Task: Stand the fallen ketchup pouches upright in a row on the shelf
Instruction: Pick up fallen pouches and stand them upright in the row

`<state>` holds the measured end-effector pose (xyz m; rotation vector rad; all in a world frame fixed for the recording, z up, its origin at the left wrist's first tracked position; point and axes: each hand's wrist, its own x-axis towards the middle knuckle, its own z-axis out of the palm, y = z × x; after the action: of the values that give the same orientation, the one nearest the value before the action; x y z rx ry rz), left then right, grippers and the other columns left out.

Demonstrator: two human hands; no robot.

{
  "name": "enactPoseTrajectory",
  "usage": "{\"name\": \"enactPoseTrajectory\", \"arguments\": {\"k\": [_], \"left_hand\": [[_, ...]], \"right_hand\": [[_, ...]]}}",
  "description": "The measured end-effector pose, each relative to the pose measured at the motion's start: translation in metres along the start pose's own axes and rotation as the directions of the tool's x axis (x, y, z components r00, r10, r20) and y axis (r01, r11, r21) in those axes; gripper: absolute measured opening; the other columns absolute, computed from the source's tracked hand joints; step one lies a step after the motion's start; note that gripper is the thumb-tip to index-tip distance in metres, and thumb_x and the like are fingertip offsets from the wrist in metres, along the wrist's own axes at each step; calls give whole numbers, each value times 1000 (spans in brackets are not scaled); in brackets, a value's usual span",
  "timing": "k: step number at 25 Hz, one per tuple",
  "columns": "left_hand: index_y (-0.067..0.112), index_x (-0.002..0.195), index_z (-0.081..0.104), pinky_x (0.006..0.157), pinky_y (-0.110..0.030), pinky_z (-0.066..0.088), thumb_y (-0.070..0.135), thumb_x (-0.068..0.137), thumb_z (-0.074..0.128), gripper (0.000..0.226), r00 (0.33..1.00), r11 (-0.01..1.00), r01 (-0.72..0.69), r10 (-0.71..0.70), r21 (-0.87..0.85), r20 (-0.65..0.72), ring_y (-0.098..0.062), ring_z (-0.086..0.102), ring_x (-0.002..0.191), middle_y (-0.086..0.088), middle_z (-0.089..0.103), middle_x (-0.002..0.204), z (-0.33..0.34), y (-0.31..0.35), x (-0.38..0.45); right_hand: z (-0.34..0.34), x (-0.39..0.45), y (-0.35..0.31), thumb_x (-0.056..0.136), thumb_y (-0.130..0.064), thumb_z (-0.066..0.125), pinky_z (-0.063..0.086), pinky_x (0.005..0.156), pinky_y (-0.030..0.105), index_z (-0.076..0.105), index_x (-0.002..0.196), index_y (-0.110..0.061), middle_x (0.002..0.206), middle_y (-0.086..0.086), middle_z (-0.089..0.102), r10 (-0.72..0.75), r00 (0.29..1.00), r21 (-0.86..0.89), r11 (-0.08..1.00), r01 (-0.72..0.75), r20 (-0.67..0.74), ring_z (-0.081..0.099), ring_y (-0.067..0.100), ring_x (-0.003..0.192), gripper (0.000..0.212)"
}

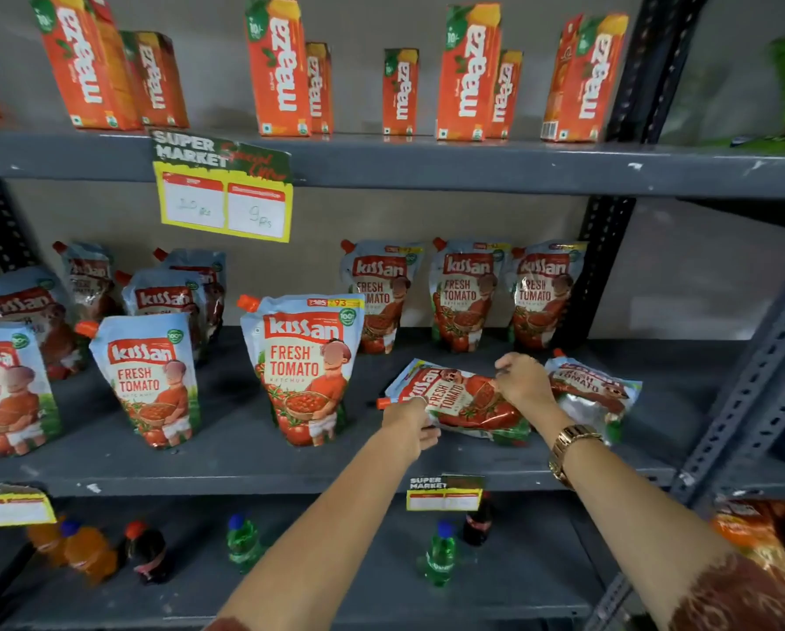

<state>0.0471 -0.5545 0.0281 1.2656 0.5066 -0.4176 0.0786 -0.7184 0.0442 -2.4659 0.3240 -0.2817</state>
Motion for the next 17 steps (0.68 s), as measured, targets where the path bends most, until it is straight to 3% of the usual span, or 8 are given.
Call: {"name": "enactPoseTrajectory", "arguments": {"k": [1,3,6,10,12,14,15,17], "left_hand": [[1,137,36,93,-40,48,20,97,42,45,999,998,55,-55,-13,3,-35,59,108,-21,54,129,9,-3,0],[2,142,28,102,-41,42,26,96,42,53,990,989,141,-141,-40,15,-38,51,123,-23,43,142,23,-9,-1],[4,144,24,103,-43,42,24,96,44,56,994,989,99,-103,-111,-33,-38,50,125,-27,41,143,39,-14,4],[7,136,37,98,-47,45,21,92,49,48,977,992,16,-43,-128,-209,-39,54,118,-21,50,136,42,-11,14],[2,127,48,95,-46,50,19,87,57,44,957,996,-28,2,-87,-290,-37,59,110,-19,59,124,36,-10,25],[-4,116,55,93,-42,52,16,83,65,41,939,998,-60,55,-3,-340,-35,62,104,-16,64,111,29,-12,35],[-5,113,57,92,-41,53,16,81,67,39,935,997,-60,70,38,-348,-35,63,103,-18,65,111,28,-12,37],[-5,109,59,91,-42,54,13,77,72,40,929,992,-55,93,115,-359,-35,64,102,-20,65,113,25,-13,41]], "right_hand": [[-2,4,5,86,-7,53,43,98,35,55,122,-2,127,20,59,-2,997,-65,998,7,79,53,34,119,36],[-5,8,12,90,-17,51,41,101,34,50,127,-1,134,19,54,7,976,-182,983,34,216,49,33,124,40],[-11,12,11,87,-18,50,46,92,35,58,113,0,125,20,59,-18,966,-277,957,92,258,54,35,115,33],[-20,10,0,82,-21,56,49,86,33,60,110,-3,116,15,63,-5,959,-353,929,110,285,59,31,110,33],[-21,10,1,79,-26,57,53,79,31,67,89,-5,87,11,73,51,931,-315,947,70,361,68,28,94,25],[-19,11,7,80,-27,57,56,59,26,64,63,-6,48,5,67,141,885,-217,975,-47,444,72,22,66,28],[-17,11,10,82,-27,58,54,51,23,62,60,-6,45,5,65,172,873,-170,980,-104,456,70,21,58,31],[-9,10,14,81,-28,61,56,53,27,62,73,-5,68,10,70,177,884,-70,984,-163,433,69,23,63,25]]}}
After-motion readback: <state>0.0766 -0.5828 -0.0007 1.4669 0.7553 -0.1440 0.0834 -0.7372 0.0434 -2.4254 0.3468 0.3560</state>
